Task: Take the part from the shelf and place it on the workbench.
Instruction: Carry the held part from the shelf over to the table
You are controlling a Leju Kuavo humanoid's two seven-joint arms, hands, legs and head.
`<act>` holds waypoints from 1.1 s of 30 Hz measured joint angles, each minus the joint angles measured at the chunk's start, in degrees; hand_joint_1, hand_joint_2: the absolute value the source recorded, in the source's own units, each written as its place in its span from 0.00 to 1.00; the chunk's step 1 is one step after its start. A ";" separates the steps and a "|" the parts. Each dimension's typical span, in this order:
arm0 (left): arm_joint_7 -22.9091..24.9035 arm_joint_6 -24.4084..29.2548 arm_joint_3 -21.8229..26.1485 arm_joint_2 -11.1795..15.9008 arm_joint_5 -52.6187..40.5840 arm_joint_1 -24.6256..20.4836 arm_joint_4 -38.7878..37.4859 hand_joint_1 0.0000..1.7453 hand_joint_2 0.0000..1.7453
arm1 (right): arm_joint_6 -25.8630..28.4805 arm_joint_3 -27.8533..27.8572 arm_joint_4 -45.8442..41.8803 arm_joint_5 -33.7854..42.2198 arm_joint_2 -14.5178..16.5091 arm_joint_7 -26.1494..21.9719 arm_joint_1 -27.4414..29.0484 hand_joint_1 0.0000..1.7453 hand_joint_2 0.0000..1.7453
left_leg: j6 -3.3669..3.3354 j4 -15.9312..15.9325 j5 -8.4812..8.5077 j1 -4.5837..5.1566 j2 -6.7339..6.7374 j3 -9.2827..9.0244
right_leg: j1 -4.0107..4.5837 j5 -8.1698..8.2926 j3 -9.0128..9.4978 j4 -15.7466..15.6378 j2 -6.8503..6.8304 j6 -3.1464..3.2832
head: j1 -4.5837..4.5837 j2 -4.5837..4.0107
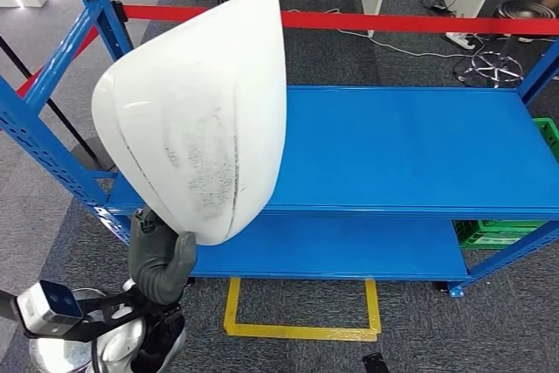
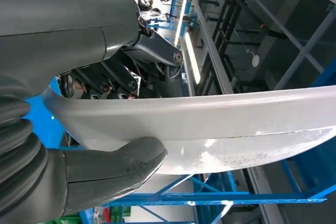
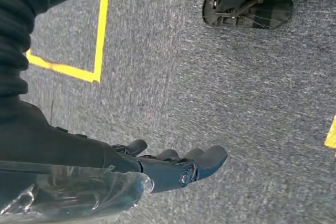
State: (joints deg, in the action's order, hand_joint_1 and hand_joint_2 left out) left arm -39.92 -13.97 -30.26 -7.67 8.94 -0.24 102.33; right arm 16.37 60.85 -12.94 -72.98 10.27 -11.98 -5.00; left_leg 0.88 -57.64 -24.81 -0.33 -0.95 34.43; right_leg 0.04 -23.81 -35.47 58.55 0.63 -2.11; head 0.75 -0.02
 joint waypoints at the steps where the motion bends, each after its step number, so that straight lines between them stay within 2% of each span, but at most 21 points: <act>1: -0.03 -0.04 0.11 0.02 -0.02 0.09 0.09 1.00 1.00 | -0.05 0.12 0.00 0.01 0.00 -0.02 0.01 0.00 1.00 | 0.00 0.00 0.00 0.00 0.00 0.00 | 0.00 0.00 0.00 0.00 0.00 0.00 | -0.01 0.00; 5: -0.06 -0.21 0.59 0.03 -0.27 0.25 0.29 1.00 1.00 | -0.16 0.45 0.00 0.01 0.00 -0.65 0.01 0.00 1.00 | 0.00 0.00 0.00 0.00 0.00 0.00 | 0.00 0.00 0.01 0.00 0.00 0.00 | 0.00 0.00; 12: -0.06 -3.08 2.22 -0.19 -2.93 1.11 1.26 1.00 1.00 | -2.27 0.48 0.00 0.31 0.00 -6.28 0.04 0.00 1.00 | 0.00 0.00 0.00 0.00 0.00 0.00 | 0.00 0.00 -0.01 0.00 0.00 0.00 | 0.00 0.00; 16: -0.06 -4.74 3.27 -0.56 -2.93 1.70 1.42 1.00 1.00 | -0.66 0.49 0.00 0.30 0.00 -5.52 0.06 0.00 1.00 | -0.03 -0.03 -0.03 0.02 0.00 0.02 | -0.03 0.01 0.01 -0.04 0.00 -0.02 | 0.00 0.00; 20: -0.07 -5.95 3.86 -0.80 -2.68 2.02 1.42 1.00 1.00 | -0.10 0.57 0.00 0.55 0.00 -4.05 0.05 0.00 1.00 | -0.76 -0.17 -0.27 0.42 -0.02 0.06 | -0.37 0.12 0.10 -0.26 0.00 -0.48 | -0.03 0.00; 23: -0.08 -6.74 4.03 -1.15 -1.68 2.06 1.41 1.00 1.00 | -0.90 0.79 0.00 0.99 -0.01 -3.61 0.02 0.00 1.00 | -1.30 0.90 0.31 0.10 0.05 -0.55 | -0.39 -0.32 0.08 0.06 -0.04 -0.95 | 0.00 0.00; 25: -0.08 -7.22 4.16 -1.41 -1.06 2.07 1.38 1.00 1.00 | -1.94 1.01 0.00 1.19 -0.02 -3.05 0.04 0.00 1.00 | -1.55 1.62 0.67 -0.25 0.15 -1.08 | -0.49 -3.00 -1.67 4.23 -0.11 -1.38 | 0.16 0.00; 27: -0.07 -7.64 4.35 -1.56 -0.56 2.06 1.23 1.00 1.00 | -3.41 1.37 0.00 1.56 -0.02 -2.11 0.04 0.00 1.00 | -1.60 1.67 0.64 -0.32 0.21 -1.13 | -0.73 -6.74 -5.03 11.79 -0.16 -1.87 | 0.29 0.00; 28: -0.07 -7.81 4.46 -1.57 -0.30 2.07 1.10 1.00 1.00 | -4.05 1.57 0.00 1.71 -0.02 -1.57 0.02 0.00 1.00 | -1.53 1.65 0.60 -0.37 0.22 -1.14 | -0.86 -7.67 -6.23 14.49 -0.18 -2.09 | 0.30 0.00; 29: -0.07 -7.97 4.56 -1.57 -0.10 2.07 0.95 1.00 1.00 | -4.47 1.73 0.00 1.77 -0.05 -0.97 -0.03 0.00 1.00 | -1.36 1.62 0.53 -0.50 0.21 -1.17 | -1.00 -7.48 -6.40 15.11 -0.19 -2.34 | 0.30 0.00; 30: -0.08 -8.11 4.66 -1.57 0.09 2.07 0.79 1.00 1.00 | -4.70 1.84 0.00 1.77 -0.08 -0.38 -0.07 0.00 1.00 | -1.09 1.54 0.43 -0.72 0.18 -1.25 | -1.19 -6.26 -5.43 13.47 -0.21 -2.63 | 0.31 0.00; 32: -0.07 -8.35 4.80 -1.57 0.37 2.04 0.54 1.00 1.00 | -4.82 1.92 0.03 1.61 -0.09 0.62 -0.13 0.00 1.00 | -0.16 1.08 0.00 -1.12 0.06 -1.36 | -1.69 -3.03 -1.30 6.02 -0.11 -3.44 | 0.45 0.00; 33: -0.07 -8.41 4.85 -1.58 0.50 2.02 0.45 1.00 1.00 | -4.71 1.94 0.05 1.50 -0.02 1.11 -0.13 0.00 1.00 | 0.36 0.72 -0.22 -1.15 -0.01 -1.32 | -1.89 -2.14 0.34 3.06 0.18 -3.35 | 0.63 0.00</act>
State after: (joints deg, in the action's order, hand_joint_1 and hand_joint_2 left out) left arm -39.98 -22.38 -25.40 -9.26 9.44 1.77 102.79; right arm 11.66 62.80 -12.88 -71.48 10.25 -10.86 -5.13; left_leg 1.24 -56.92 -25.02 -1.48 -0.96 33.11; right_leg -1.85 -25.96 -35.13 61.60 0.81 -5.46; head 1.38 -0.02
